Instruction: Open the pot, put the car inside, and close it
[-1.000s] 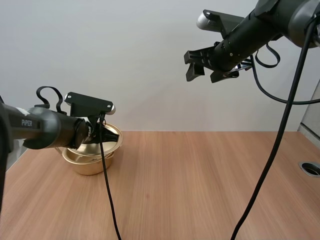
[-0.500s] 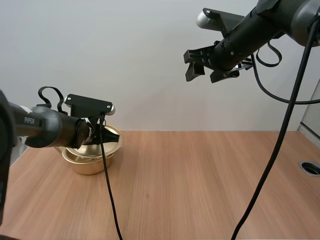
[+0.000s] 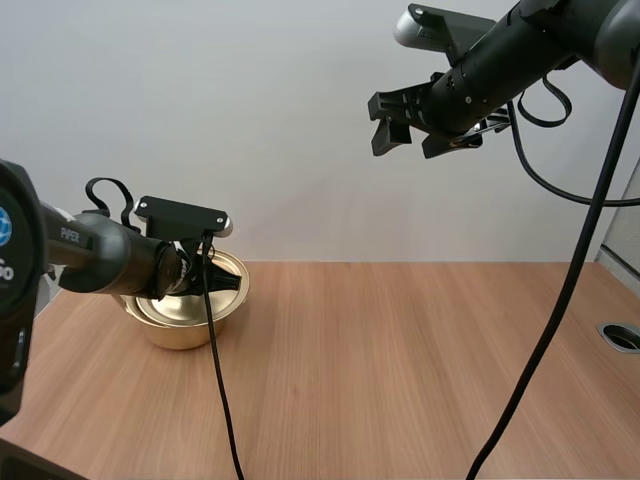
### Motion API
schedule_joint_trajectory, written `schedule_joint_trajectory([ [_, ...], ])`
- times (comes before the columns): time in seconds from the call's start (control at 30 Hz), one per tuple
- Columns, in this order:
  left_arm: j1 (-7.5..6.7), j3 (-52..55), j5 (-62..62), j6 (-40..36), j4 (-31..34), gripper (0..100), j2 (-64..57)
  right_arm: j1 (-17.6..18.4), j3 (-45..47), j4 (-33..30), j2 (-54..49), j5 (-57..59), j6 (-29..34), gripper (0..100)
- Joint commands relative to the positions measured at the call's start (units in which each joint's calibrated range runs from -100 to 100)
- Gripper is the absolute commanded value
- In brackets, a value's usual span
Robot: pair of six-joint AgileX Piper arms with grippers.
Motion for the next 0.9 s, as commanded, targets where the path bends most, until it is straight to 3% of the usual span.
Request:
schedule_joint_trajectory([
  [0.0,0.08,0.01,-0.46,0.03,0.09,28,0.00,0.01,0.03,0.00,-0.05,-0.02,0.04,100],
  [0.27,2.95,-1.74,-0.27,-0.09,0.09,28,-0.13,0.01,0.03,0.00,-0.05,-0.20,0.04,100],
  [0.87,3.04,-1.74,5.01,-0.39,0.09,27,-0.13,0.01,0.03,0.26,-0.15,-1.42,0.04,100],
])
